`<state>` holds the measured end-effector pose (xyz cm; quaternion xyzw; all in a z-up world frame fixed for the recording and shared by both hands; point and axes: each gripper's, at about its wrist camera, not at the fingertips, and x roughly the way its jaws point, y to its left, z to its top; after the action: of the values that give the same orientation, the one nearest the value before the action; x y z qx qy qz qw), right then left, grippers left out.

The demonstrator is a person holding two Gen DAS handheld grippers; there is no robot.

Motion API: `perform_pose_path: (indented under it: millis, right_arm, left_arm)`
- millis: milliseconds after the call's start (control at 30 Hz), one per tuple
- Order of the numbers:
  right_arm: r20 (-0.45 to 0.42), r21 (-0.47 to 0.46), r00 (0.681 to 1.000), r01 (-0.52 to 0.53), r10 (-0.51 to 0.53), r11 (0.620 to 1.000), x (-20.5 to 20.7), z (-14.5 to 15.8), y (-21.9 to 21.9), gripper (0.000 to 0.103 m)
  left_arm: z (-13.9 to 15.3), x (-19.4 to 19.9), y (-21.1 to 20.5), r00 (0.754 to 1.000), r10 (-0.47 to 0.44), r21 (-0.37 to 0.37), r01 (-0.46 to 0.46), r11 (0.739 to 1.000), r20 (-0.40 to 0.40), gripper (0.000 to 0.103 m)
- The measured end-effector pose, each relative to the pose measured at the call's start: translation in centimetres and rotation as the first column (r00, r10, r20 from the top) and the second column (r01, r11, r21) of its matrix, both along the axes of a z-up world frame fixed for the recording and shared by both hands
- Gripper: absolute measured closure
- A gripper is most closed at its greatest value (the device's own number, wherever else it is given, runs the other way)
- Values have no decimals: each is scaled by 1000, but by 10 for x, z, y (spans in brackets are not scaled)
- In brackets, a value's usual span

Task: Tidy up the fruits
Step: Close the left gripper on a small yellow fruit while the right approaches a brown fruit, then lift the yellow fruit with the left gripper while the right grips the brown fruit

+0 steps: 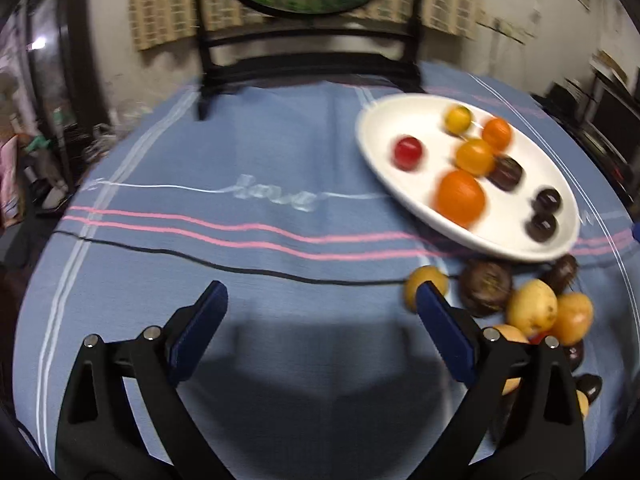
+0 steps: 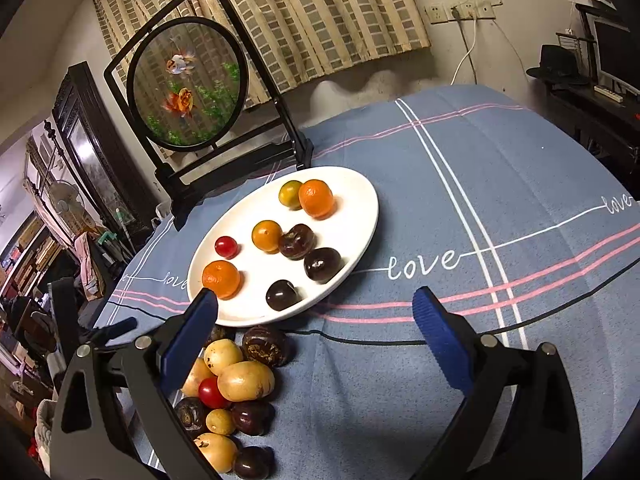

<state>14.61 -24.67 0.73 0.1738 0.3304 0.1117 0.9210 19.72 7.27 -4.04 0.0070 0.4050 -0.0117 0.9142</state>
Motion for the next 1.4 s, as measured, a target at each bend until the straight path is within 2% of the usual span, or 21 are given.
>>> perform_pose_path:
  millis: [100,167,333,433,500,567,733,900,1067,1133,1200,1300,1400]
  right_arm:
    - [0,2,1000,-1,1,1000,0,0,0,5]
    - [3,4,1000,-3,3,1000,0,0,0,5]
    - [10,1,1000,3,-3,1000,-1,0,0,5]
    - [18,-4,1000,2,-2,1000,-2,1,1,5]
    - [18,-6,1000,0,1,1000,-2,1,2,5]
    - [15,-4,1000,-4,4,1000,-2,1,2,5]
    - [15,-12,1000,-14,15,1000,-2,2,5,5]
    - [1,-30,1000,-27,27,999,-1,-1,9,5]
    - [-71,-14,993,-100,99,995,7,-13,17,5]
    - [-115,33,983,-143,146,989,12,-23,20,14]
    - [-159,79,969,-177,187,981,18,-33,24,30]
    - [-200,145,952,-203,230,968,24,-43,27,38]
    - [-207,163,943,-228,259,960,27,-45,35,41]
  left_arm:
    - [7,-5,9,999,24,-48,-22,999,40,6]
    - [10,-6,1,998,-4,-48,6,999,61,6]
    - [-7,-2,-34,994,-110,35,109,993,14,10]
    - [-14,0,-50,985,-173,59,174,983,-17,25]
    - [-20,5,-56,978,-201,50,204,978,-48,41]
    - [-23,9,-57,973,-221,13,222,975,-62,49]
    - [-26,14,-57,972,-227,-3,227,974,-61,54]
    - [-25,16,-61,968,-246,-11,246,969,-55,71]
    - [-24,14,-56,968,-247,-45,245,969,-53,75]
    - [-24,14,-55,969,-242,-51,240,969,-53,75]
    - [-23,14,-53,970,-237,-60,234,970,-53,75]
    - [-24,14,-53,971,-232,-68,228,971,-54,75]
    - [-24,14,-54,972,-231,-62,227,972,-53,75]
